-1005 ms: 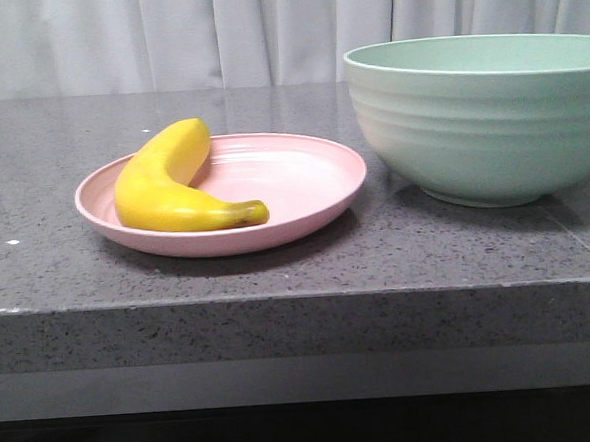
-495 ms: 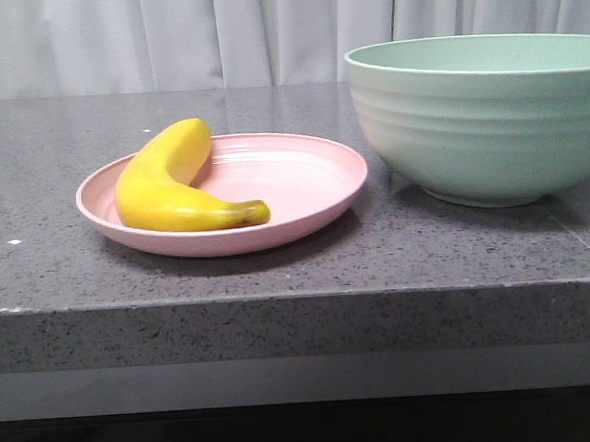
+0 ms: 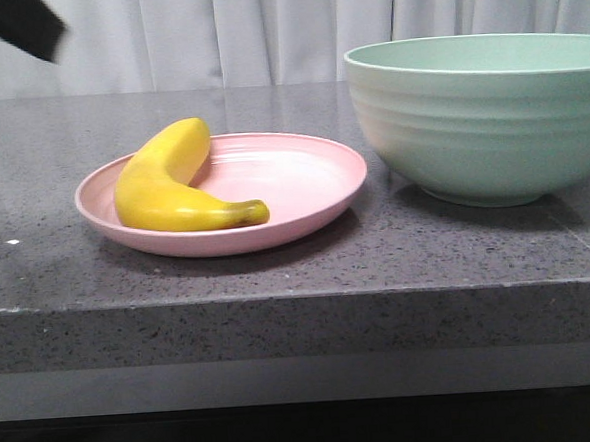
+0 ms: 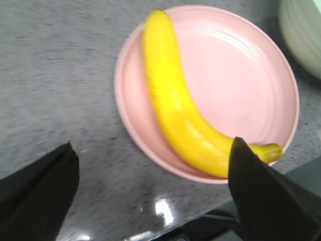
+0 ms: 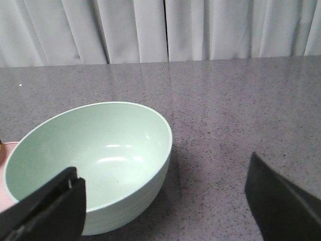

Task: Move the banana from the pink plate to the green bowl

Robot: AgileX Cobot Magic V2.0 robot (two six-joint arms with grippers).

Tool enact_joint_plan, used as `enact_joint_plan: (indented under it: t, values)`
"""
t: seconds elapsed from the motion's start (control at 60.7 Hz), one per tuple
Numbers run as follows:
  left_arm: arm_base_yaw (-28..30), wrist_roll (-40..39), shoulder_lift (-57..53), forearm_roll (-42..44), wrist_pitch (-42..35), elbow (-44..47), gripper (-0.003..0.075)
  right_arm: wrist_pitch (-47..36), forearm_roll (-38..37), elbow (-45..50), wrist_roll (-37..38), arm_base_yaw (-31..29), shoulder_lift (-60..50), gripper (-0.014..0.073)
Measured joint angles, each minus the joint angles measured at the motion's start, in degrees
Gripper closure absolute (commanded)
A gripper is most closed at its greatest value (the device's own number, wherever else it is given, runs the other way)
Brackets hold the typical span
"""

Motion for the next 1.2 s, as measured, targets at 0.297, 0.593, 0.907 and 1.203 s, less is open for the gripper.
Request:
enact_joint_plan:
  t: [0.297,0.593,0.907,1.203]
  values:
    - [-5.4,-0.5,15.3,-0.2,0.0,-8.1,0.0147,0.0,0.0,0.0,0.0,0.0,0.0,-0.0059]
    - [-5.6,-1.0,21.4,-0.1,-2.4,-9.9,0.0147,0.0,0.0,0.0,0.0,0.0,0.0,-0.0059]
    - [-5.4,-1.0,24.4,0.3,-3.5,-9.9,0.0150,0.0,0.0,0.0,0.0,0.0,0.0,-0.0059]
    - [-5.4,-1.0,26.0,0.5,-3.9,-9.9,0.0295,0.0,0.0,0.0,0.0,0.0,0.0,-0.0059]
